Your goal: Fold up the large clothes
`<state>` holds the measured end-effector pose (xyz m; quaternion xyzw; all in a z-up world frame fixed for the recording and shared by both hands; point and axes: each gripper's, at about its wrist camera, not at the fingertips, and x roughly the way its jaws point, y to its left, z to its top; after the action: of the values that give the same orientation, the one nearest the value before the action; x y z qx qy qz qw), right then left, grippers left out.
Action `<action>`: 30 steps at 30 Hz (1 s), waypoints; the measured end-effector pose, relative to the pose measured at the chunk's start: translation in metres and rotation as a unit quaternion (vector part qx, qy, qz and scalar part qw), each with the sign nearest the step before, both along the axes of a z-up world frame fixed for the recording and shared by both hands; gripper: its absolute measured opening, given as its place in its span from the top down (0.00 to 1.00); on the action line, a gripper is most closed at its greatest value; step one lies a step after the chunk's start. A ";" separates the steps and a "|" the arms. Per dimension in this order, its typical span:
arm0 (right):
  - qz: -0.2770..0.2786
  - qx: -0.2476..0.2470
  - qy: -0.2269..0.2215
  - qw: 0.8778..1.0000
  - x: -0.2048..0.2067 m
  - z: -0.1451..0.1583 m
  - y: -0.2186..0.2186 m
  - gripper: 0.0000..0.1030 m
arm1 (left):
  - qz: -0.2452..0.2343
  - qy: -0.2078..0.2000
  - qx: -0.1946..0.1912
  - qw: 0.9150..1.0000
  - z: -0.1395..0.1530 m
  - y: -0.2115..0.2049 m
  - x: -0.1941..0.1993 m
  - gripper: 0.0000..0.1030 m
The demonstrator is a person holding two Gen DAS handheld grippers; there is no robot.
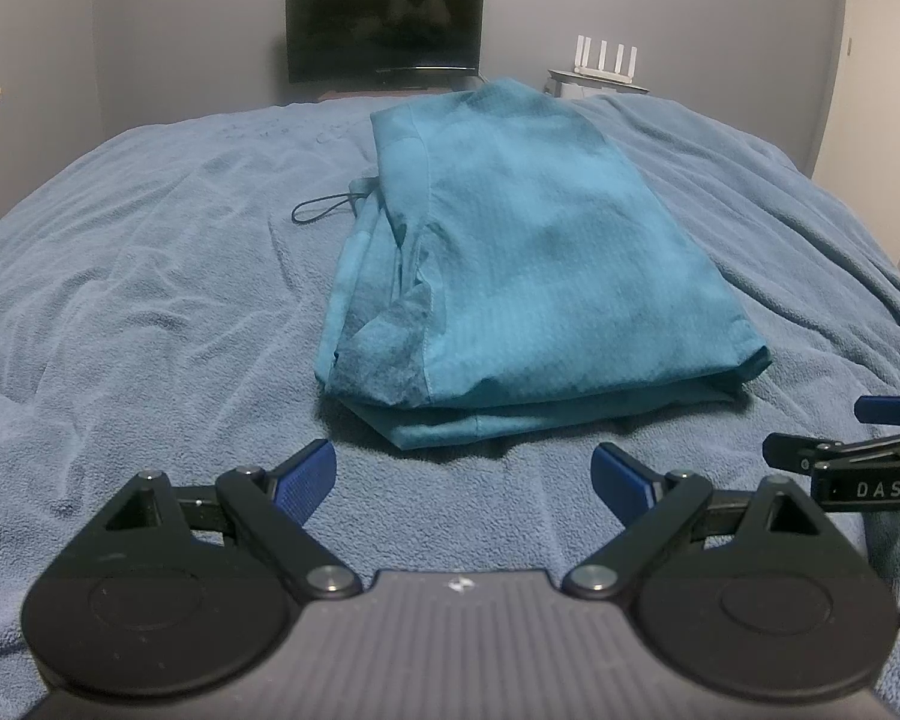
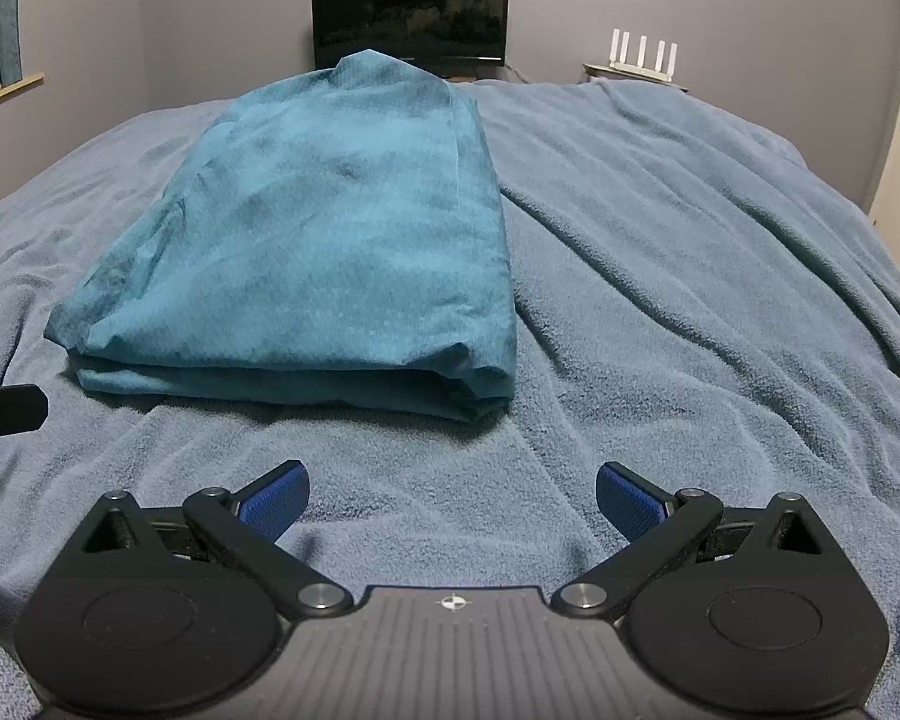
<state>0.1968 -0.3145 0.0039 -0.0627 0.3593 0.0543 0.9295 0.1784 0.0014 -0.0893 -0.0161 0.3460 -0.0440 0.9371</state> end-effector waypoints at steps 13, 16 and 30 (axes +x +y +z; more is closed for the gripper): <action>-0.001 -0.002 0.005 1.000 0.001 -0.002 0.002 0.00 | -0.002 0.001 -0.001 1.000 -0.002 -0.001 0.000 0.10; -0.001 -0.002 0.006 1.000 0.002 -0.002 0.002 0.00 | -0.003 0.000 -0.001 1.000 -0.002 -0.001 -0.001 0.10; -0.002 -0.003 0.012 1.000 0.002 -0.004 -0.002 0.00 | -0.010 -0.014 0.003 1.000 0.000 0.002 -0.003 0.10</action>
<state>0.1991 -0.3161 0.0000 -0.0638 0.3709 0.0517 0.9250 0.1754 0.0039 -0.0893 -0.0092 0.3327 -0.0523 0.9415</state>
